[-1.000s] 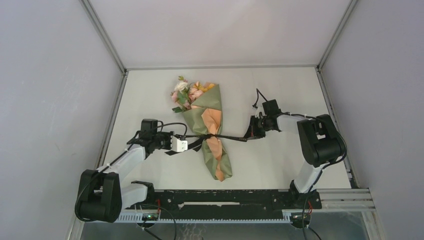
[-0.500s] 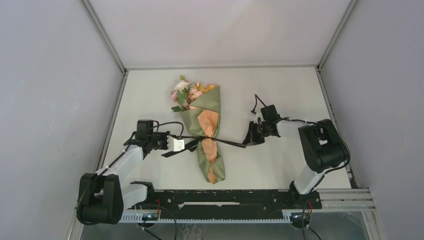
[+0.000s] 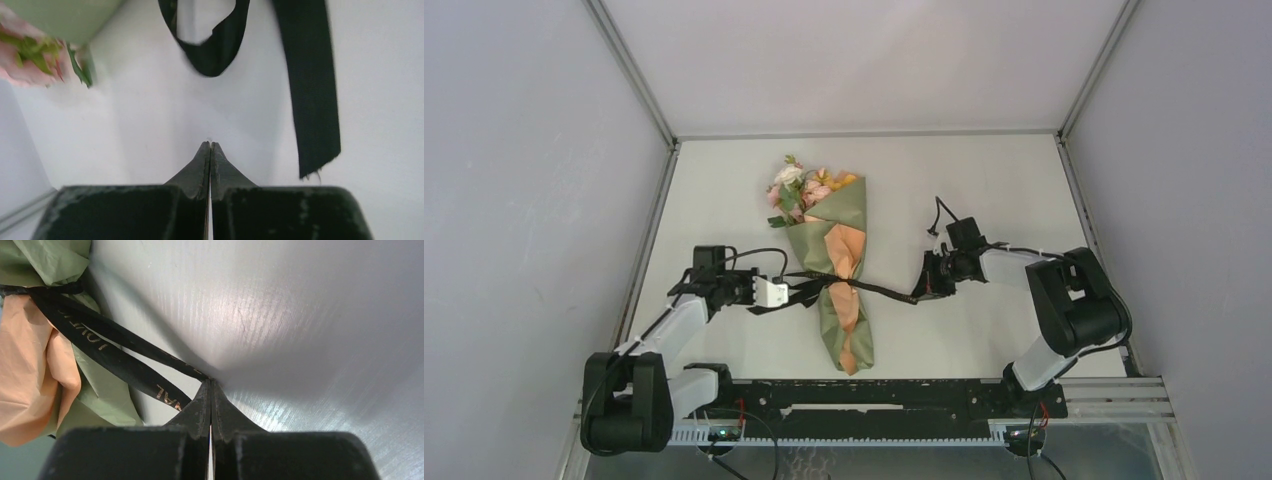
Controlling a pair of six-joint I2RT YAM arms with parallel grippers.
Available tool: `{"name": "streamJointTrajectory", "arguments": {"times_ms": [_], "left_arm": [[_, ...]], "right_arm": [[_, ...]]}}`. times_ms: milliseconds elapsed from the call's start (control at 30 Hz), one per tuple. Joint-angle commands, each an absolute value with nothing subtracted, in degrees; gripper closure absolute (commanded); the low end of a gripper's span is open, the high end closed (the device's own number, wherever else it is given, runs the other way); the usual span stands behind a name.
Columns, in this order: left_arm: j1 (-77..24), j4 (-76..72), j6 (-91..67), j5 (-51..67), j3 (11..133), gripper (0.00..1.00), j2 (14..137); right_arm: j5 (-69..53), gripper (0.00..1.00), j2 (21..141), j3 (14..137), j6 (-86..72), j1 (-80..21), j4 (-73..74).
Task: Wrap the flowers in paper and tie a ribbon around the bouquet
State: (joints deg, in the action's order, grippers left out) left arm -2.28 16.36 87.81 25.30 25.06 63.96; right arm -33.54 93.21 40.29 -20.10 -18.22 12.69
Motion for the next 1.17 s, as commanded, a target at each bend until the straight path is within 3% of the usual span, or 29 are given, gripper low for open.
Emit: {"name": "streamJointTrajectory", "arguments": {"times_ms": [0, 233, 333, 367, 400, 433, 467, 500, 533, 633, 833, 1133], "left_arm": [[-0.18, 21.19, 89.05, 22.54, 24.67, 1.0, 60.81], [-0.18, 31.2, 87.69, 26.84, 25.51, 1.0, 55.11], [-0.4, 32.59, 83.45, 29.44, 26.15, 0.96, 51.86], [-0.51, 32.59, 79.02, 30.56, 26.45, 0.86, 50.65], [-0.53, 31.57, 74.29, 31.44, 26.84, 0.74, 49.41], [-0.53, 29.64, 67.26, 31.99, 26.96, 0.57, 48.06], [-0.53, 25.8, 58.79, 31.65, 26.86, 0.42, 46.57], [-0.48, 18.53, 47.5, 29.81, 26.52, 0.25, 44.74], [-0.52, 13.2, 36.17, 25.76, 26.08, 0.16, 43.31], [0.61, 3.94, 10.25, 10.23, 24.64, 0.04, 38.83], [8.0, 1.33, -14.59, -0.64, 18.06, 0.0, 30.31], [13.22, -7.42, -8.2, -1.99, 12.05, 0.0, 28.42]], "right_arm": [[-29.02, 1.0, 91.57, 38.54, -20.81, -21.29, 15.7], [-30.05, 0.97, 87.19, 40.46, -23.89, -27.7, 15.86], [-25.76, 0.63, 85.62, 43.64, -21.12, -24.69, 21.62], [-23.53, 0.46, 84.23, 44.45, -20.23, -23.43, 23.06], [-20.44, 0.21, 82.69, 45.38, -19.4, -22.28, 24.41], [-18.4, 0.04, 80.97, 46.38, -18.75, -21.19, 25.11], [-16.29, 0.01, 79.35, 47.35, -18.13, -20.23, 25.58], [-14.04, 0.0, 77.73, 48.41, -17.14, -19.47, 26.13], [-10.82, 0.0, 75.74, 49.25, -16.38, -18.95, 26.48], [0.82, 0.0, 66.52, 48.13, -14.77, -18.72, 23.42], [12.5, 0.0, 50.54, 35.81, -14.22, -15.92, 6.27], [18.16, 0.01, 43.56, 25.82, -16.26, -15.57, -6.04]]}}
